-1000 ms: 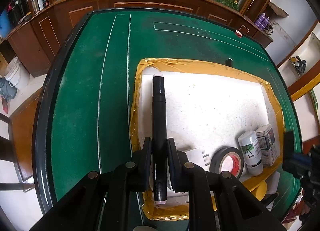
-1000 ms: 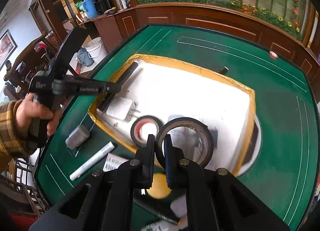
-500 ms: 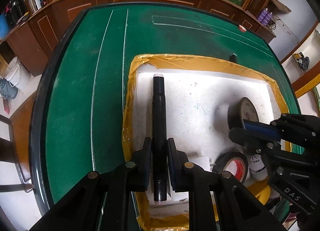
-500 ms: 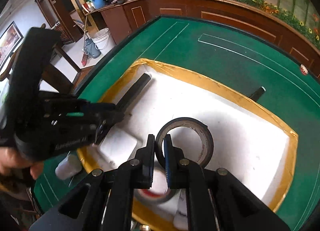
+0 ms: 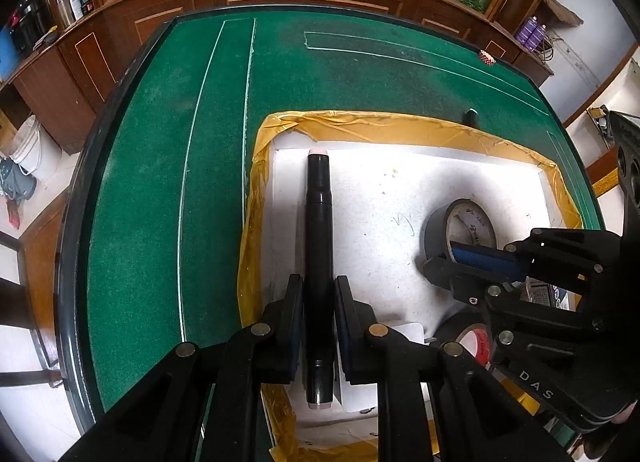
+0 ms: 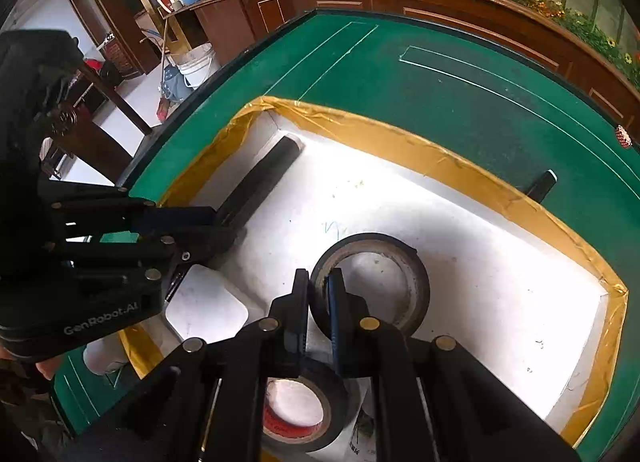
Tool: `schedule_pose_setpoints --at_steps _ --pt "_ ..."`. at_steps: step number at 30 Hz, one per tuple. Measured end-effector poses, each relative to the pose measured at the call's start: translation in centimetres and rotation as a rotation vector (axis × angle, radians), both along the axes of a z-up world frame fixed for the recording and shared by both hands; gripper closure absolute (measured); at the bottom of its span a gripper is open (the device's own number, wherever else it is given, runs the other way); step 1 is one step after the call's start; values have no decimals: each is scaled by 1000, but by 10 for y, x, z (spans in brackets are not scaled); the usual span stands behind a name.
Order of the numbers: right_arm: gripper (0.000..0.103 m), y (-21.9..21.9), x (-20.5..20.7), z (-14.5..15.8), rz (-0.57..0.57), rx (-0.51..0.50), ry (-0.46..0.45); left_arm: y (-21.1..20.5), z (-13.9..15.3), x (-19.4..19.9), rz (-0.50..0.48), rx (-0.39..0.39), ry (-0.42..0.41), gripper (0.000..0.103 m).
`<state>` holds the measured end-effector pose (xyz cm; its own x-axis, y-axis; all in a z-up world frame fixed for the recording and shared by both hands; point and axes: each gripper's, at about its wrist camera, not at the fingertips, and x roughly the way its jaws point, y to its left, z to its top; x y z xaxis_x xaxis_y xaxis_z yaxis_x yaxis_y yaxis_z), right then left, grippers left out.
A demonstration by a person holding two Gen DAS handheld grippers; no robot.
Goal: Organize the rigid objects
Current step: 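Carry the tape roll and marker into the tray and open both grippers, then grasp the white marker with the left gripper while the right grasps the white green-labelled bottle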
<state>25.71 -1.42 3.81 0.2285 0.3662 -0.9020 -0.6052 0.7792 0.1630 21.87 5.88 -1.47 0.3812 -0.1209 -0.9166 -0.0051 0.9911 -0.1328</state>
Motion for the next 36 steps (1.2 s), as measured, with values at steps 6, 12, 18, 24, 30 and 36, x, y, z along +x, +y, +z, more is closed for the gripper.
schedule_pose_setpoints --at_steps 6,12,18,24,30,36 --pt "64 -8 1 12 -29 3 -27 -3 8 -7 6 -4 -19 77" --pt "56 -26 -10 40 -69 15 -84 -10 31 -24 1 6 -84 47" --pt "30 -37 -41 67 -101 41 -120 -9 52 -44 -5 -1 -109 40" --pt "12 -38 -75 80 -114 48 -125 -7 60 -74 -36 -3 -98 30" --pt "6 -54 -120 77 -145 61 -73 1 53 -122 -53 -33 -44 25" --pt "5 -86 -167 65 -236 66 -8 20 29 -182 -19 -112 19 25"
